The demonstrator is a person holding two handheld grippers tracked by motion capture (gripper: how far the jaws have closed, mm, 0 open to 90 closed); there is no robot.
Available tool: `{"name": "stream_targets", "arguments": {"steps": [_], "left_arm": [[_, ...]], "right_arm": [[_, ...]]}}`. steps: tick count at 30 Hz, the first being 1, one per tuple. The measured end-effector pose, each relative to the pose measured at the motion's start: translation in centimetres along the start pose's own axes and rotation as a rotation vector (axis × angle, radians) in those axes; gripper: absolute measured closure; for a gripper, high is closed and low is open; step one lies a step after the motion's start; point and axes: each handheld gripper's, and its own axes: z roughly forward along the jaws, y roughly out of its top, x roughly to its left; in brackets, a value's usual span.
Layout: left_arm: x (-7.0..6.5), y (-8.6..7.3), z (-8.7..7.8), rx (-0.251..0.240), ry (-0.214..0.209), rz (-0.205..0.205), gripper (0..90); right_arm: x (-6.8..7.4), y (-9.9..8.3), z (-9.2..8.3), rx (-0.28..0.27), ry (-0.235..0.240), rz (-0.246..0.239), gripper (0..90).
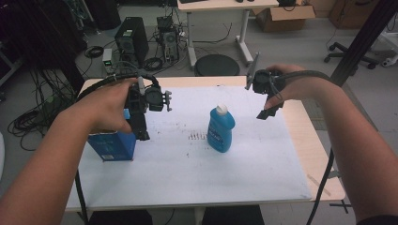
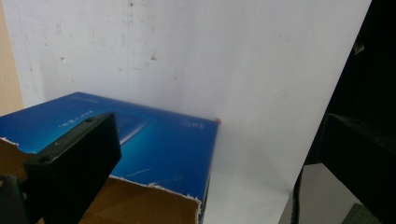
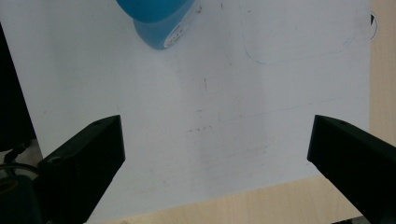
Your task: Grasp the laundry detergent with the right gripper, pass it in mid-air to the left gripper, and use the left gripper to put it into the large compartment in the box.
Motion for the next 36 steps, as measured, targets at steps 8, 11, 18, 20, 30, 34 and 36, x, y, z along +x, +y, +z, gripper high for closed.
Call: {"name": "stream_targets", "arguments": {"steps": [8, 11, 18, 20, 30, 34, 36], "left_arm": [[-0.4, 0.2, -0.1, -0.003, 0.005, 0.013, 0.2], [-0.8, 0.3, 0.0, -0.005, 0.006, 0.019, 0.2], [-1.9, 0.2, 0.5, 0.002, 0.003, 0.032, 0.2], [-2.3, 0.1, 0.6, 0.004, 0.004, 0.035, 0.2], [-4.2, -0.6, 1.0, 0.023, 0.001, 0.049, 0.2], [-4.8, -1.0, 1.3, 0.02, -0.004, 0.051, 0.2], [-5.0, -1.1, 1.3, 0.015, -0.006, 0.05, 0.2]], "right_arm": [[-0.2, -0.1, -0.2, -0.003, -0.001, 0.005, 4.1], [0.0, -0.3, -0.2, -0.007, -0.006, 0.012, 4.1], [0.9, -0.6, 0.2, -0.014, 0.003, 0.026, 4.1], [1.2, -0.6, 0.3, -0.015, 0.001, 0.029, 4.1], [2.9, -0.7, 0.6, -0.054, -0.005, 0.04, 4.2], [3.8, -0.8, 1.1, -0.076, 0.0, 0.052, 4.1], [3.9, -0.8, 1.2, -0.077, 0.001, 0.053, 4.1]]}}
